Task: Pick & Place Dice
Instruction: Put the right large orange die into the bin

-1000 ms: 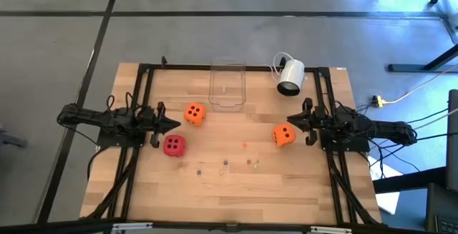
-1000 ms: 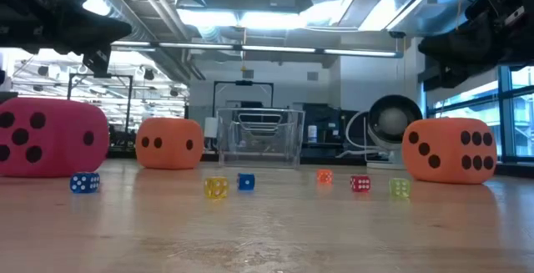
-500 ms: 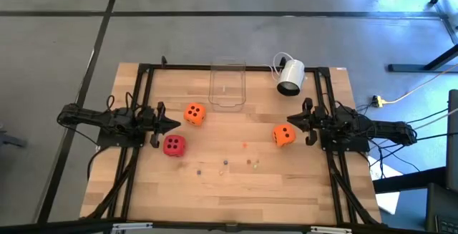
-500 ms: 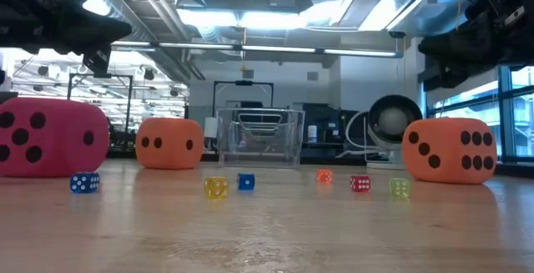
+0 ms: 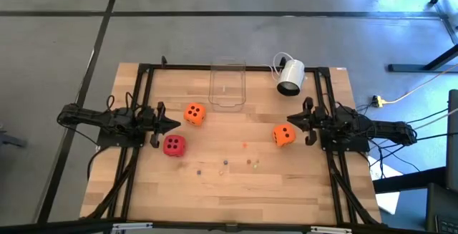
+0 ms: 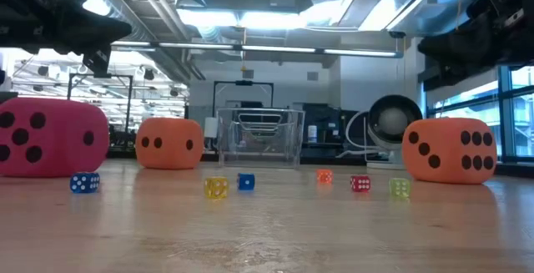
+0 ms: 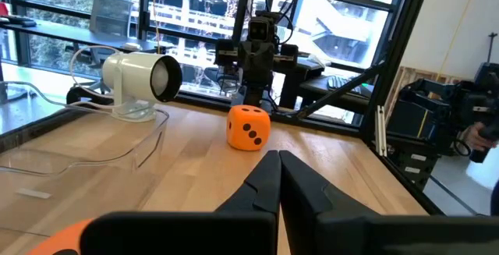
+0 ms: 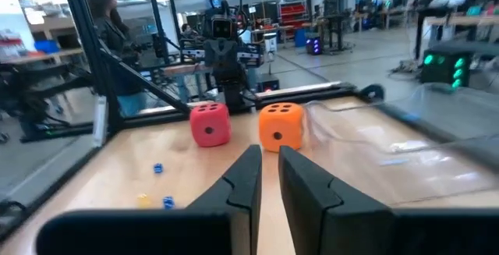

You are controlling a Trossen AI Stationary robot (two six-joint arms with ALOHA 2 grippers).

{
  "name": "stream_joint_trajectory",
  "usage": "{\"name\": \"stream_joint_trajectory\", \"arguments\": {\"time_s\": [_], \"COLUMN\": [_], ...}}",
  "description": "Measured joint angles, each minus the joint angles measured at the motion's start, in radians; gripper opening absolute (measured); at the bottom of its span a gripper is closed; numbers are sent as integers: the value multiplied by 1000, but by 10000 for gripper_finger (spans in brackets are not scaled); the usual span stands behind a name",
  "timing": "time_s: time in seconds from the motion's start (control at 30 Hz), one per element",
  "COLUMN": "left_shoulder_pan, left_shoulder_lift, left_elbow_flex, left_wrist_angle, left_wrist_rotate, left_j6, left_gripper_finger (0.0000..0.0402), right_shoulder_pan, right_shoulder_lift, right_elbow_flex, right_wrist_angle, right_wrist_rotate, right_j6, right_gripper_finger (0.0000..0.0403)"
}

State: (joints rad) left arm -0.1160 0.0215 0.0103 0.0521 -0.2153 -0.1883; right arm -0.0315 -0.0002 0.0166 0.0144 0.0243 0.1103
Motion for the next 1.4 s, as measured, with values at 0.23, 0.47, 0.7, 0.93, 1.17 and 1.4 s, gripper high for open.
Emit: {"name": "stream_joint_trajectory", "arguments": {"time_s": [0.23,0.47,0.7,0.93,1.17,1.4], "left_shoulder_pan": [0,0,0,0,0,0], "left_shoulder_lift": [0,0,0,0,0,0], "left_elbow_flex": [0,0,0,0,0,0], "left_wrist_angle": [0,0,0,0,0,0], "left_wrist_rotate": [0,0,0,0,0,0], "left_j6": [0,0,0,0,0,0], "left_gripper_finger": [4,4,4,4,4,4], "right_shoulder_pan": [0,0,0,0,0,0], "right_shoulder_lift": [0,0,0,0,0,0], "right_elbow_flex": [0,0,0,0,0,28], "right_wrist_angle": [1,30,78,77,100,285], "right_wrist_rotate": [21,139,338,402,379,287], "right_j6": [128,276,390,484,614,604], "right_gripper_finger": [49,68,165,294,394,362]}}
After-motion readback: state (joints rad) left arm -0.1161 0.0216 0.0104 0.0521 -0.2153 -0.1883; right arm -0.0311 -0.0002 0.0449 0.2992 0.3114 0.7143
